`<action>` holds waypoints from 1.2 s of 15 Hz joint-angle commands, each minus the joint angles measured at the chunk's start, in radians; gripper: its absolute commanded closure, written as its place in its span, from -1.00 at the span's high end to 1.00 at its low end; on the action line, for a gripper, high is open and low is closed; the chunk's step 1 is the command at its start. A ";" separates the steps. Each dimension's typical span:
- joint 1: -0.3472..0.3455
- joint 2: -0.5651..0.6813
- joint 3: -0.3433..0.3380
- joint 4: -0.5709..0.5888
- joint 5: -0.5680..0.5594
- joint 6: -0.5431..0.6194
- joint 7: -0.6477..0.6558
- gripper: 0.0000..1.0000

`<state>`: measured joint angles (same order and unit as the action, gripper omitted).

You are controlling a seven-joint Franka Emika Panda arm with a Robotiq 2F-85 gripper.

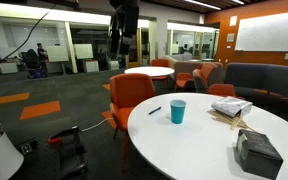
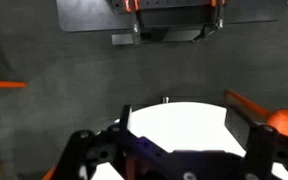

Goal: Put the pen in the cup

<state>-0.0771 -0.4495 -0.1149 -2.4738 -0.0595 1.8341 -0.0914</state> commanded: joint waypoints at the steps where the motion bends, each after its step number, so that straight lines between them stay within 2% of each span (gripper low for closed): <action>1: -0.004 0.000 0.003 0.002 0.001 -0.001 -0.001 1.00; 5: -0.004 0.000 0.003 0.002 0.001 -0.001 -0.001 1.00; 7: 0.020 0.050 0.025 0.022 0.004 0.002 -0.002 1.00; 9: 0.058 0.119 0.064 0.045 -0.005 0.059 -0.009 1.00; 14: 0.166 0.410 0.198 0.206 -0.066 0.290 -0.034 1.00; 15: 0.180 0.474 0.211 0.247 -0.069 0.345 -0.049 1.00; 16: 0.188 0.543 0.225 0.291 -0.091 0.414 -0.011 1.00; 18: 0.198 0.684 0.232 0.396 -0.078 0.458 -0.041 1.00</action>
<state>0.1186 0.0744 0.1129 -2.2158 -0.1244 2.2688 -0.0929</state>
